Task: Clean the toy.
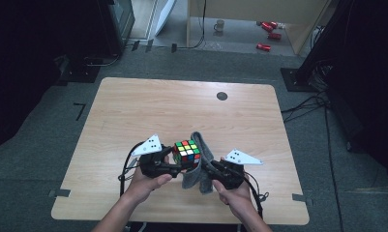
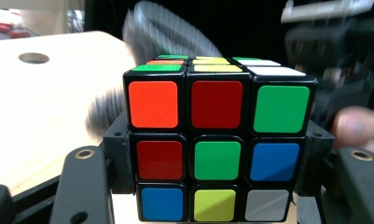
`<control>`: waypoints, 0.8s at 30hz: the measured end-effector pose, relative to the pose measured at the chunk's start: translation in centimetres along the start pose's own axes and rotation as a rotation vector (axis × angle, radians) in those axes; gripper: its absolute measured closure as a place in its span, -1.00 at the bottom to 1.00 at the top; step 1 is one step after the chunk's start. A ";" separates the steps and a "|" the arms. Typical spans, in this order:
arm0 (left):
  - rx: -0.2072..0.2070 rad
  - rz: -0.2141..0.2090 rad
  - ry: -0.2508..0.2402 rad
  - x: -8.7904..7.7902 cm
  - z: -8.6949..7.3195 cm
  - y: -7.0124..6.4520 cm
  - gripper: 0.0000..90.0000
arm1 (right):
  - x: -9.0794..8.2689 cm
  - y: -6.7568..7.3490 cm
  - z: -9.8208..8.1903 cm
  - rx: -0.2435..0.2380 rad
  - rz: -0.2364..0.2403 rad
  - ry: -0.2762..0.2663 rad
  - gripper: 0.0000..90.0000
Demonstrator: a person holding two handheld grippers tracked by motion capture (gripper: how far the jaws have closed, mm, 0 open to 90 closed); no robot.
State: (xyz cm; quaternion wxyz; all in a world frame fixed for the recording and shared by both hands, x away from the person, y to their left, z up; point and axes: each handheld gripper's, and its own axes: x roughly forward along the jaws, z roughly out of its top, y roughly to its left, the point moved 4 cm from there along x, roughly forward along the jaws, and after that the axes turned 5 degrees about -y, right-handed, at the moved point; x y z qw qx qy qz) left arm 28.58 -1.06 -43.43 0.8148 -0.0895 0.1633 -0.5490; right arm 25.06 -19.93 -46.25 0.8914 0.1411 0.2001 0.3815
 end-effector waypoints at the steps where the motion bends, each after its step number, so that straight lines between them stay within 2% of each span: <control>1: -0.006 0.014 -0.017 -0.1 0.2 0.2 -0.22 | 0.2 0.0 -0.4 0.013 0.006 0.011 0.78; 2: -0.006 0.014 -0.017 -0.1 0.2 0.2 -0.22 | 0.2 0.0 -0.4 0.013 0.006 0.011 0.78; 3: -0.026 0.033 -0.040 -0.3 0.5 0.7 -0.22 | 0.9 0.5 -1.2 0.028 0.028 0.033 0.78; 5: -0.048 0.030 -0.044 -0.3 0.5 0.9 -0.22 | 1.5 1.5 -1.9 0.010 0.050 0.047 0.78; 9: -0.065 0.019 -0.038 0.2 0.1 0.5 -0.22 | 1.9 2.5 -1.9 0.011 0.061 0.027 0.78; 12: -0.060 0.010 -0.034 0.5 0.1 0.2 -0.22 | 2.0 2.7 -1.8 0.013 0.061 0.011 0.78; 13: -0.037 0.017 -0.024 0.8 -0.1 -0.1 -0.22 | 1.9 2.8 -1.7 -0.005 0.047 -0.010 0.78; 14: -0.037 0.017 -0.024 0.8 -0.1 -0.1 -0.22 | 1.9 2.8 -1.7 -0.005 0.047 -0.010 0.78; 15: -0.024 0.029 -0.022 0.8 -0.1 -0.2 -0.22 | 1.5 2.4 -1.5 -0.012 0.011 -0.035 0.78; 17: -0.029 0.028 -0.028 0.8 -0.1 -0.1 -0.22 | 1.3 2.2 -1.4 -0.007 -0.003 -0.044 0.78; 18: -0.032 0.029 -0.032 0.7 -0.1 -0.1 -0.22 | 1.1 1.8 -1.3 0.012 -0.015 -0.059 0.78; 21: -0.031 0.035 -0.032 0.9 -0.2 -0.2 -0.22 | 1.2 1.8 -1.4 0.027 -0.008 -0.061 0.78; 22: -0.029 0.035 -0.031 1.0 -0.3 -0.2 -0.22 | 1.5 2.6 -1.6 0.015 0.011 -0.058 0.78; 23: -0.032 0.036 -0.031 1.1 -0.4 -0.2 -0.22 | 1.5 2.6 -1.6 0.015 0.011 -0.058 0.78; 24: -0.033 0.034 -0.028 1.1 -0.4 -0.2 -0.22 | 1.8 3.6 -1.7 -0.009 0.042 -0.045 0.78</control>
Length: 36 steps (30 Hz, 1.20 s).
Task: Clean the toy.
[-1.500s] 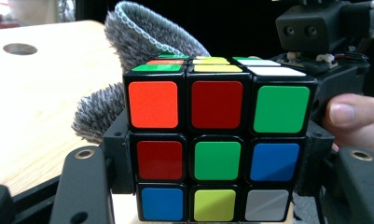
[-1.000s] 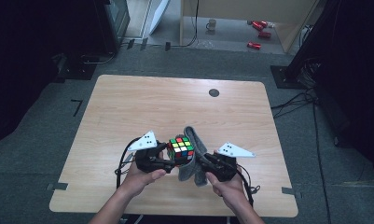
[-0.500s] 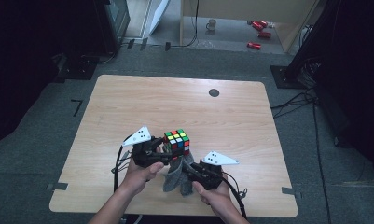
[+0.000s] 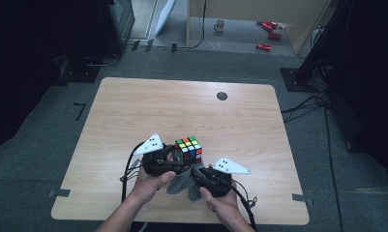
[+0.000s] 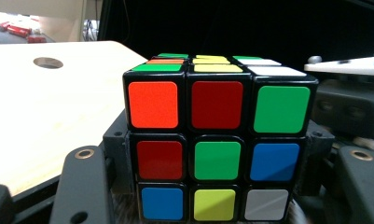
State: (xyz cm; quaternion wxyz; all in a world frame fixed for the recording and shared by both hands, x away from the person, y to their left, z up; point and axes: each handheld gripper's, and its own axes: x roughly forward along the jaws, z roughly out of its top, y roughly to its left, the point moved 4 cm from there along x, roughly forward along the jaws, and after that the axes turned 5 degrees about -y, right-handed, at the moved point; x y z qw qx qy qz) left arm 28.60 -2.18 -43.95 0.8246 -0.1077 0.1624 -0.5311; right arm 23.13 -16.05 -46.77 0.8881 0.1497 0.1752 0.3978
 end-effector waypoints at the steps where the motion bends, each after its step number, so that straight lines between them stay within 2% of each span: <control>1: 0.004 0.004 0.004 0.0 -0.1 0.0 -0.22 | 0.1 0.4 -0.1 -0.020 0.003 0.005 0.78; 3: 0.003 0.009 -0.003 -0.1 0.0 0.0 -0.22 | 0.1 0.2 0.0 -0.019 -0.010 0.002 0.78; 5: -0.004 0.010 -0.012 -0.3 0.2 0.1 -0.22 | -0.2 -0.7 0.2 0.011 -0.039 -0.009 0.78; 6: -0.004 0.010 -0.012 -0.3 0.2 0.1 -0.22 | -0.2 -0.7 0.2 0.011 -0.039 -0.009 0.78; 7: -0.007 0.011 -0.016 -0.4 0.2 0.2 -0.22 | -0.6 -1.8 0.4 0.048 -0.072 -0.024 0.79; 9: -0.009 0.012 -0.016 -0.4 0.2 0.2 -0.22 | -0.7 -2.1 0.5 0.062 -0.083 -0.029 0.79; 11: -0.009 0.011 -0.011 -0.2 0.0 0.1 -0.22 | -0.4 -1.6 0.3 0.043 -0.076 -0.022 0.78; 14: -0.003 0.015 -0.006 -0.1 -0.2 0.0 -0.22 | 0.2 -0.3 -0.1 0.011 -0.035 -0.003 0.78; 15: 0.000 0.018 -0.007 -0.1 -0.2 -0.1 -0.22 | 0.2 -0.3 -0.1 0.011 -0.035 -0.003 0.78; 18: -0.003 0.024 -0.019 -0.5 0.0 0.2 -0.22 | 0.1 -1.0 0.2 0.018 -0.050 -0.012 0.78; 21: -0.010 0.029 -0.019 -0.6 0.0 0.4 -0.22 | -0.3 -2.5 0.4 0.041 -0.087 -0.024 0.78; 24: -0.011 0.027 -0.013 -0.4 -0.2 0.4 -0.22 | -0.3 -2.5 0.4 0.045 -0.080 -0.017 0.78; 25: -0.007 0.025 -0.006 -0.2 -0.4 0.2 -0.22 | 0.1 -1.6 0.0 0.027 -0.052 -0.001 0.78; 27: 0.002 0.022 0.003 0.0 -0.5 0.0 -0.22 | 0.4 -0.7 -0.2 0.005 -0.019 0.012 0.78; 30: 0.011 0.022 0.006 -0.1 -0.5 0.0 -0.22 | 0.6 -0.1 -0.4 -0.009 -0.002 0.021 0.77; 32: 0.008 0.025 0.004 -0.2 -0.5 0.1 -0.22 | 0.5 -0.4 -0.3 -0.007 0.002 0.023 0.77; 33: 0.010 0.030 0.001 -0.3 -0.4 0.3 -0.22 | 0.2 -1.4 -0.1 0.019 -0.023 0.016 0.77; 34: 0.010 0.030 0.001 -0.3 -0.4 0.3 -0.22 | 0.2 -1.4 -0.1 0.019 -0.023 0.016 0.77; 35: 0.003 0.032 -0.003 -0.4 -0.4 0.5 -0.22 | -0.2 -2.3 0.0 0.041 -0.047 0.010 0.77; 36: -0.001 0.033 -0.004 -0.4 -0.4 0.5 -0.22 | -0.3 -2.7 0.1 0.042 -0.057 0.003 0.77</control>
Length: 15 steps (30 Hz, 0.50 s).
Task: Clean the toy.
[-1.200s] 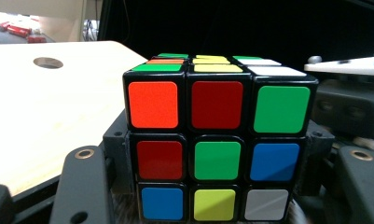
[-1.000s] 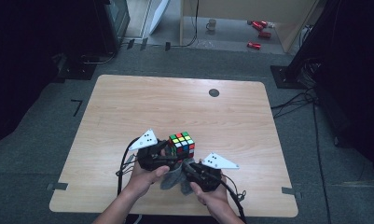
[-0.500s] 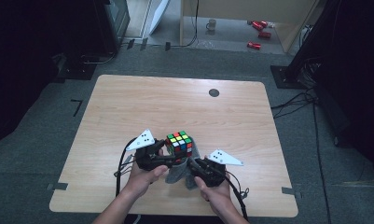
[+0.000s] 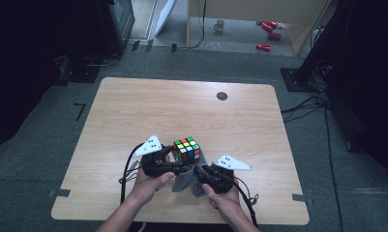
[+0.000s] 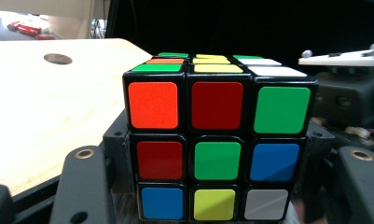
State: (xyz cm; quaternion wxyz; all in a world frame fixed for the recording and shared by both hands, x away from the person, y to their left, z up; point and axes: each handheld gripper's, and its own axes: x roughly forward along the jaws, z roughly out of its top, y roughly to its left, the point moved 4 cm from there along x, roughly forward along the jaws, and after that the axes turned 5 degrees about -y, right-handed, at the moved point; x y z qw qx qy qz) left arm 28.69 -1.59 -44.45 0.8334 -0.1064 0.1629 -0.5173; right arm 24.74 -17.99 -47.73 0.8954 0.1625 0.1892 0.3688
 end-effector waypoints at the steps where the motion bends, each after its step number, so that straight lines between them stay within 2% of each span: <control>1: -0.002 0.000 0.002 0.1 -0.1 0.0 -0.22 | -0.1 -0.1 0.0 0.008 -0.006 0.000 0.77; 4: 0.005 -0.001 0.018 0.5 -0.4 -0.2 -0.22 | 0.3 0.6 -0.4 0.011 0.014 0.015 0.77; 5: 0.005 -0.001 0.018 0.5 -0.4 -0.2 -0.22 | 0.6 1.2 -0.7 0.001 0.033 0.026 0.77; 8: 0.014 0.000 0.023 0.6 -0.6 -0.4 -0.22 | 0.8 1.9 -0.9 -0.024 0.040 0.035 0.77; 10: 0.012 0.000 0.013 0.4 -0.4 -0.4 -0.22 | 0.7 1.8 -0.8 -0.023 0.037 0.028 0.77; 14: 0.006 0.015 0.006 -0.1 -0.2 0.1 -0.22 | -0.1 -0.7 -0.1 0.034 -0.046 -0.006 0.77; 15: 0.005 0.025 0.018 0.1 -0.5 0.2 -0.22 | -0.5 -1.7 0.1 0.067 -0.073 -0.031 0.77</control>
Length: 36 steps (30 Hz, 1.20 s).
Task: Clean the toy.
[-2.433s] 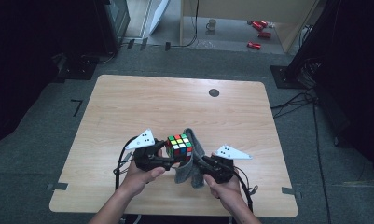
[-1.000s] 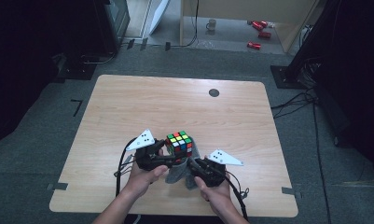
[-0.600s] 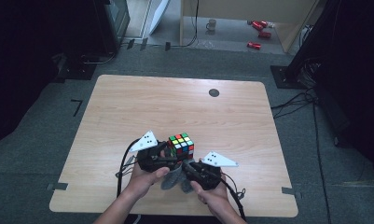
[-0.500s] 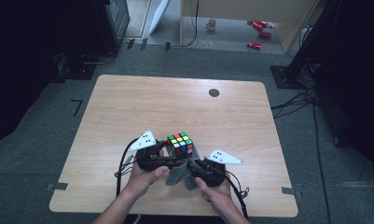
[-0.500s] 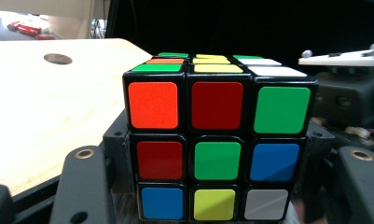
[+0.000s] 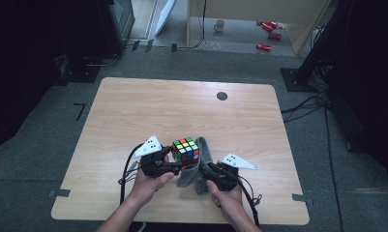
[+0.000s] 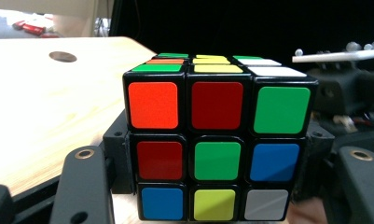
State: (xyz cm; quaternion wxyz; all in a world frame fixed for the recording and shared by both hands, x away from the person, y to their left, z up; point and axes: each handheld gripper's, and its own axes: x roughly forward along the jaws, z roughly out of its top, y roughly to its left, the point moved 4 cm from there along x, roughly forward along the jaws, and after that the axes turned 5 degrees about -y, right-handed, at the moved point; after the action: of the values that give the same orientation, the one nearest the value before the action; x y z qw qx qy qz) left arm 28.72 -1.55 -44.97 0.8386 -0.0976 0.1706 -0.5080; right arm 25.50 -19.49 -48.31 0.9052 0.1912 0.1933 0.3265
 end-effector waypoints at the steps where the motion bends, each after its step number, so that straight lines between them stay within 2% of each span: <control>1: 0.000 0.000 0.000 0.0 0.0 0.0 -0.22 | 0.0 -0.1 0.0 0.000 0.003 0.000 0.78; 2: -0.018 -0.009 -0.005 0.2 -0.2 0.0 -0.22 | 0.1 0.0 -0.1 -0.008 -0.001 0.005 0.78; 3: -0.021 -0.010 -0.007 0.3 -0.2 -0.1 -0.22 | 0.3 0.3 -0.4 -0.035 0.001 0.019 0.77; 4: -0.021 -0.010 -0.007 0.3 -0.2 -0.1 -0.22 | 0.3 0.3 -0.4 -0.035 0.001 0.019 0.77; 5: -0.022 -0.011 -0.016 0.3 -0.1 -0.2 -0.22 | 0.6 1.2 -1.0 -0.041 0.034 0.044 0.77; 6: -0.022 -0.011 -0.016 0.3 -0.1 -0.2 -0.22 | 0.6 1.2 -1.0 -0.041 0.034 0.044 0.77; 7: -0.023 -0.013 -0.015 0.3 -0.1 -0.3 -0.22 | 0.8 1.6 -1.3 -0.042 0.054 0.054 0.77; 8: -0.018 -0.011 -0.012 0.4 -0.2 -0.3 -0.22 | 1.0 2.8 -1.6 -0.078 0.100 0.063 0.77; 10: -0.017 -0.017 -0.012 0.3 -0.2 -0.3 -0.22 | 0.9 3.2 -1.4 -0.094 0.108 0.059 0.76; 12: -0.022 -0.017 -0.023 0.1 0.0 -0.3 -0.22 | 0.6 2.7 -1.0 -0.083 0.099 0.048 0.76; 14: -0.021 -0.015 -0.021 0.1 0.0 -0.3 -0.22 | 0.4 1.7 -0.7 -0.061 0.059 0.034 0.77; 17: -0.019 -0.017 -0.011 0.3 -0.2 -0.3 -0.22 | 0.4 1.1 -0.7 -0.033 0.045 0.034 0.77; 19: -0.017 -0.023 -0.003 0.5 -0.4 -0.4 -0.22 | 0.6 1.9 -1.1 -0.068 0.075 0.053 0.77; 20: -0.017 -0.023 -0.003 0.5 -0.4 -0.4 -0.22 | 0.6 1.9 -1.1 -0.068 0.075 0.053 0.77; 22: -0.011 -0.020 -0.007 0.4 -0.3 -0.4 -0.22 | 0.8 2.8 -1.3 -0.112 0.094 0.062 0.76; 23: -0.011 -0.015 -0.014 0.2 -0.2 -0.3 -0.22 | 0.8 2.7 -1.2 -0.113 0.092 0.060 0.76; 25: -0.012 -0.012 -0.017 0.1 -0.1 -0.2 -0.22 | 0.6 1.9 -0.8 -0.102 0.061 0.047 0.76; 26: -0.016 -0.007 -0.021 -0.1 0.0 -0.1 -0.22 | 0.6 1.9 -0.8 -0.102 0.061 0.047 0.76; 27: -0.013 0.007 -0.019 -0.3 0.0 0.3 -0.22 | 0.2 0.7 -0.4 -0.114 -0.002 0.024 0.76; 28: -0.015 0.009 -0.018 -0.4 0.0 0.5 -0.22 | 0.0 0.1 -0.1 -0.129 -0.031 0.013 0.75; 31: -0.033 0.014 -0.022 -0.6 -0.1 0.9 -0.22 | -0.5 -1.5 0.5 -0.167 -0.089 0.006 0.73; 32: -0.033 0.014 -0.022 -0.6 -0.1 0.9 -0.22 | -0.5 -1.5 0.5 -0.167 -0.089 0.006 0.73; 33: -0.033 0.020 -0.021 -0.6 -0.1 1.1 -0.22 | -0.5 -2.2 0.5 -0.207 -0.139 0.027 0.69; 34: -0.029 0.022 -0.019 -0.6 -0.2 1.1 -0.22 | -0.4 -2.6 0.4 -0.223 -0.160 0.050 0.66; 36: -0.021 0.029 -0.017 -0.6 -0.2 1.2 -0.22 | -0.1 -3.4 0.1 -0.216 -0.182 0.092 0.55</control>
State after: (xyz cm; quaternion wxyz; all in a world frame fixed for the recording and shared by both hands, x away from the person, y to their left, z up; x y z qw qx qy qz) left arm 29.33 -0.46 -45.47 0.8462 -0.1082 0.1702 -0.4932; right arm 27.25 -22.03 -49.81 0.9366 0.0591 0.2148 0.2703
